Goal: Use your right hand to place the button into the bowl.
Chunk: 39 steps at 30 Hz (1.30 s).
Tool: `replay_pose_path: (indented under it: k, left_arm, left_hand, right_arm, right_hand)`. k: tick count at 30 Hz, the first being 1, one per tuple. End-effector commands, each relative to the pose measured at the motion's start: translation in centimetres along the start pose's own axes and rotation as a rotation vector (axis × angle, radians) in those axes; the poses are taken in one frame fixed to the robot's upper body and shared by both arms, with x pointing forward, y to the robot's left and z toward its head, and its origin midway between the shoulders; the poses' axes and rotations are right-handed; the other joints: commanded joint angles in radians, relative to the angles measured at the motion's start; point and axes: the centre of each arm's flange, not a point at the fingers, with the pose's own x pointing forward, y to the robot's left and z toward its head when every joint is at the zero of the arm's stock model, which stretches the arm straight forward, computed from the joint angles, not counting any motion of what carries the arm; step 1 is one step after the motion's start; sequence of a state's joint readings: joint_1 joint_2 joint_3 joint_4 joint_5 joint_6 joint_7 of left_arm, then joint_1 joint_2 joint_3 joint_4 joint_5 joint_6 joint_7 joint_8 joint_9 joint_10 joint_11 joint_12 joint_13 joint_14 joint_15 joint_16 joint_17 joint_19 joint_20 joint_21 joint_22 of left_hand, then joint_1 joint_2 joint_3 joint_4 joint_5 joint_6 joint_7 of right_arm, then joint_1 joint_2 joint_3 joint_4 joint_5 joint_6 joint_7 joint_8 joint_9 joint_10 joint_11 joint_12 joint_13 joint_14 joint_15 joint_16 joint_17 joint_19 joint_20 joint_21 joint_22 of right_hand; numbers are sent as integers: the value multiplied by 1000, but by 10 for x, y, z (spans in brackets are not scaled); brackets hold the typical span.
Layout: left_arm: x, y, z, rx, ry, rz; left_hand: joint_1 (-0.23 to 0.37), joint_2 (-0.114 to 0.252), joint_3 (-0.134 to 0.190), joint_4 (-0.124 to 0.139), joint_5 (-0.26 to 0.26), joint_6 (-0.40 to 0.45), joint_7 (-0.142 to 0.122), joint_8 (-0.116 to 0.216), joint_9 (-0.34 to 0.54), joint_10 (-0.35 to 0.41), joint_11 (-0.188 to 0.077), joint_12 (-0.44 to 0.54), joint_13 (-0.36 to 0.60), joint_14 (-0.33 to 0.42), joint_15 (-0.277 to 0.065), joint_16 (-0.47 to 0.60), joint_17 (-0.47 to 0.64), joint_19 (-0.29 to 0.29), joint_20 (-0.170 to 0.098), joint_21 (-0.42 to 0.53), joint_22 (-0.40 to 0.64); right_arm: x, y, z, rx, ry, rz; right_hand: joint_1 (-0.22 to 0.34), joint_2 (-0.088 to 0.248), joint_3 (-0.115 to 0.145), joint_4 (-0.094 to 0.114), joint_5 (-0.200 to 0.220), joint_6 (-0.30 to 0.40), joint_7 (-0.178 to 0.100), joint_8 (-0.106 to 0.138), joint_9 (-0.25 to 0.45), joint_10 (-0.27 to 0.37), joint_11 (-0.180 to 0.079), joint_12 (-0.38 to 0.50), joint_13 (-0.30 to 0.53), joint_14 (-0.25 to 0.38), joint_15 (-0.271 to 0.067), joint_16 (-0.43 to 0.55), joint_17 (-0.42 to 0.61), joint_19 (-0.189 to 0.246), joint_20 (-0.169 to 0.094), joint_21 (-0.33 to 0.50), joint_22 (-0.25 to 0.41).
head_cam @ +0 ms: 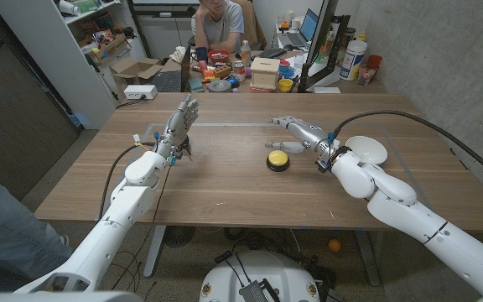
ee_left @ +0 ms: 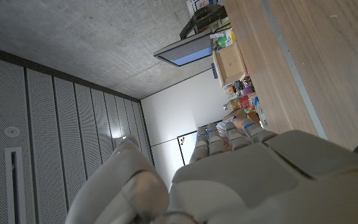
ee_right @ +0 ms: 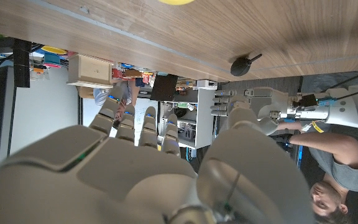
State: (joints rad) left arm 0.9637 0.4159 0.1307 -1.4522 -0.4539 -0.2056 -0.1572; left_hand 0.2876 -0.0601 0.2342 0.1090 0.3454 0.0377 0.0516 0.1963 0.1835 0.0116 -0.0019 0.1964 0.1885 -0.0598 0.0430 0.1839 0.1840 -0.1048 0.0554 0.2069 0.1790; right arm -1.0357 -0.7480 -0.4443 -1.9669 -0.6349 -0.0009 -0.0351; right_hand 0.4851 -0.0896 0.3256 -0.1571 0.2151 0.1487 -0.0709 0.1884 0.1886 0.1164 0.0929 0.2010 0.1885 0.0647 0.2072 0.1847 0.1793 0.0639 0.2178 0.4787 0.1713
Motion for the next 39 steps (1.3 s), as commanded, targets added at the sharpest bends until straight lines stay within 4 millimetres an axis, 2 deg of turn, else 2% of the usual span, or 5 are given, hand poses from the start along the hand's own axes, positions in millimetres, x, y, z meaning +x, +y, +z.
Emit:
replay_pose_path:
  k: [1, 9, 16, 32, 39]
  left_arm:
    - [-3, 1, 1, 4, 6, 9]
    - [-4, 0, 1, 7, 12, 13]
    - [-5, 0, -1, 3, 18, 18]
    - [-9, 0, -6, -8, 31, 33]
    - [-12, 2, -7, -9, 33, 42]
  left_hand:
    - [2, 7, -3, -1, 6, 7, -4, 5, 4, 2, -7, 5, 3, -2, 8, 3, 3, -2, 9, -2, 5]
    - [2, 7, -4, -1, 5, 7, -6, 5, 4, 5, -12, 7, 3, -1, 11, 4, 3, -1, 14, -1, 6]
    - [2, 8, -5, 0, 5, 9, -10, 5, 4, 5, -13, 7, 3, -1, 12, 5, 3, -2, 16, -2, 6]
    - [3, 12, -7, 0, 5, 15, -18, 7, 4, 12, -15, 10, 3, 2, 16, 7, 4, -2, 23, -1, 7]
    - [3, 13, -8, 0, 5, 19, -21, 8, 5, 13, -20, 11, 3, 4, 16, 8, 4, -3, 26, -1, 7]
  right_arm:
    - [6, 7, -3, -134, 40, 44]
    - [9, 13, 1, -239, 80, 68]
    - [10, 19, 7, -289, 71, 89]
    - [22, 34, 9, -316, 59, 208]
    - [28, 40, 6, -310, 53, 223]
  right_hand:
    - [21, -26, -9, 1, 26, -61, 15, -10, 4, -44, 7, -8, 5, -24, 2, -4, 1, 26, 1, -15, 5]
    - [36, -43, -25, 7, 53, -130, 34, -9, 4, -148, 32, -22, 5, -67, 5, -7, 2, 60, 1, -36, 7]
    - [37, -46, -32, 11, 62, -122, 24, 0, 3, -172, 40, -20, 5, -65, 7, -1, 2, 89, 0, -34, 9]
    - [38, -53, -54, 18, 82, -166, 32, -5, 3, -194, 55, -5, 6, -62, 10, 1, 3, 183, 1, -24, 10]
    - [30, -61, -73, 23, 91, -120, 0, 16, 2, -160, 48, 12, 5, -57, 9, 4, 3, 209, 2, -34, 8]
